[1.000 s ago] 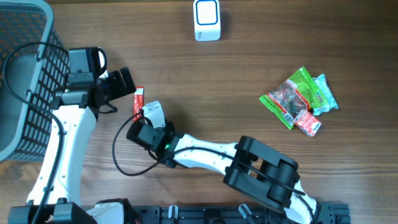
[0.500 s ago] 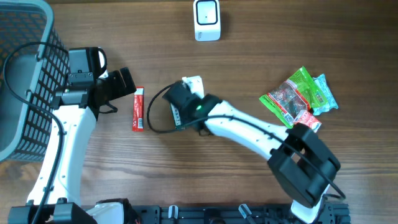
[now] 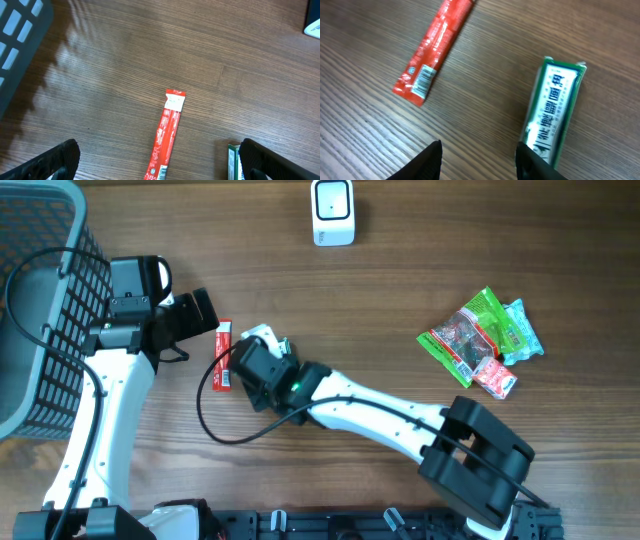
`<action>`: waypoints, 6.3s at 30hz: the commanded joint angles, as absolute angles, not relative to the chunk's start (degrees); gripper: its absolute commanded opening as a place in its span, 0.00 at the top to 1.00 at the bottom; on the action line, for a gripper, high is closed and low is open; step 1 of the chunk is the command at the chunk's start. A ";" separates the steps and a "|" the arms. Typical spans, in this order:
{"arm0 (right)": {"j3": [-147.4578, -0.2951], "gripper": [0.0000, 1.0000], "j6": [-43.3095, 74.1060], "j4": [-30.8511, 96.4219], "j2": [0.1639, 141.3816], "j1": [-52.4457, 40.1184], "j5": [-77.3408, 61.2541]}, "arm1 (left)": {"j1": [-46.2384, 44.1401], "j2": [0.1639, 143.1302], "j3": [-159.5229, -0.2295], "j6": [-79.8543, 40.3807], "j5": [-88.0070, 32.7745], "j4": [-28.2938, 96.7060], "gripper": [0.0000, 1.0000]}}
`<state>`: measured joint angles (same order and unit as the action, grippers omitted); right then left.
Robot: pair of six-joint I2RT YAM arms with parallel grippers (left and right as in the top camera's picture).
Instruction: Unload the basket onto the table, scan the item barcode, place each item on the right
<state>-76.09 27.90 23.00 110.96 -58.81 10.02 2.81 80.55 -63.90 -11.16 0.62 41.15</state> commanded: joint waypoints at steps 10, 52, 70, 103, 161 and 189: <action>-75.72 0.57 27.16 24.36 117.89 -57.34 22.33 | 3.07 80.36 -63.86 -10.24 1.17 41.01 0.00; -75.75 0.81 26.94 30.48 111.87 -51.77 23.51 | 3.07 80.36 -63.86 -10.24 1.17 41.01 0.00; -118.69 0.79 17.52 59.44 102.80 -29.36 0.73 | 3.07 80.36 -63.86 -10.24 1.17 41.04 0.00; -119.13 0.88 20.51 18.55 140.42 -21.76 -1.39 | 3.07 80.36 -63.86 -10.24 1.17 41.01 0.00; -79.00 0.42 17.74 60.55 107.77 -7.79 17.04 | 3.07 80.36 -63.86 -10.24 1.17 41.01 0.00; -79.22 0.00 17.10 42.39 106.94 -7.84 -22.98 | 2.74 80.40 -55.51 -12.40 -12.23 45.43 0.00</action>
